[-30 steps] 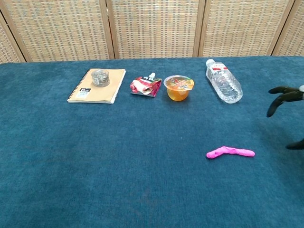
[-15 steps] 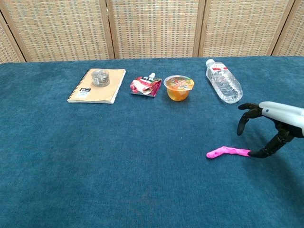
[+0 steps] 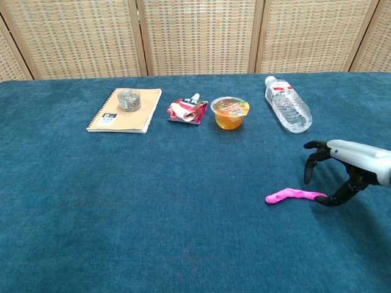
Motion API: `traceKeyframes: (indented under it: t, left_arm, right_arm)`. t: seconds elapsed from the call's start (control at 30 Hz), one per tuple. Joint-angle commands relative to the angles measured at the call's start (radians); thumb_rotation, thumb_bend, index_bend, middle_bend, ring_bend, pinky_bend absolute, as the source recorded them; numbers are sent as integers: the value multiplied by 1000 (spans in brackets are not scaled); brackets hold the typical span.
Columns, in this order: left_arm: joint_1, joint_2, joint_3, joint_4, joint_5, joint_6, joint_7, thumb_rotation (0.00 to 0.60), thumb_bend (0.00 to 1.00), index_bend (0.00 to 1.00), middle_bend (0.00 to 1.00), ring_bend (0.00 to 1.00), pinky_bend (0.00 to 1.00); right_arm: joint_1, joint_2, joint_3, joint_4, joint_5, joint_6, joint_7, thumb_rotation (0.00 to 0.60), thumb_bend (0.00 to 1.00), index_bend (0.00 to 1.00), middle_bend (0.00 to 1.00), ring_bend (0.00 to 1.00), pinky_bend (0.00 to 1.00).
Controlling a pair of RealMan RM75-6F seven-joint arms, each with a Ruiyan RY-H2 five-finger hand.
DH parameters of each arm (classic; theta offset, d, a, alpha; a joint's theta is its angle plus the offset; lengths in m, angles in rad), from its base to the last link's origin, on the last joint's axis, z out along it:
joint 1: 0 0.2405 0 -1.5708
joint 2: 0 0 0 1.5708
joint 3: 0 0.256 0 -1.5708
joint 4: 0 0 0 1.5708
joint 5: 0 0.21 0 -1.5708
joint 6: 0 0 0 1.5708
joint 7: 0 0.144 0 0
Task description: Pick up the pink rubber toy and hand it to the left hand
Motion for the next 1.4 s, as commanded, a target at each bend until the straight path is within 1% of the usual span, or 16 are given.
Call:
traceKeyframes:
  t: [0.03,0.6,1.07,1.17,1.33,1.4]
  left_arm:
    - [-2,0,-2,-3,-3,-2,3,600,0,0,0,0,0]
    - [-9,1,-10,-15,-19,-10,18,600,0,0,0,0,0]
    - [-10,1,-10,-17,-21,-12,18,600,0,0,0,0,0]
    - [-12,1,-10,-16,-23,-15,18,600,0,0,0,0,0]
    - [-22,2,-11,-16,-24,-32,15,600,0,0,0,0,0]
    - [-60,5,-19,-8,6,-63,20,600,0,0,0,0,0]
  right_arm:
    - [3,-6,-3,4,5,-5,3,600,456,476,0,0,0]
    - [9,-46,-11,60,3,-12,37,600,497,513,0,0,0]
    - [5,-62,-7,76,-23,2,65,600,571,603,0,0,0]
    - [4,-57,1,65,-23,2,78,600,580,612,1,0,0]
    - [8,-39,30,27,-9,3,98,600,580,625,14,0,0]
    - [21,-27,77,-20,28,-2,116,600,580,627,16,0,0]
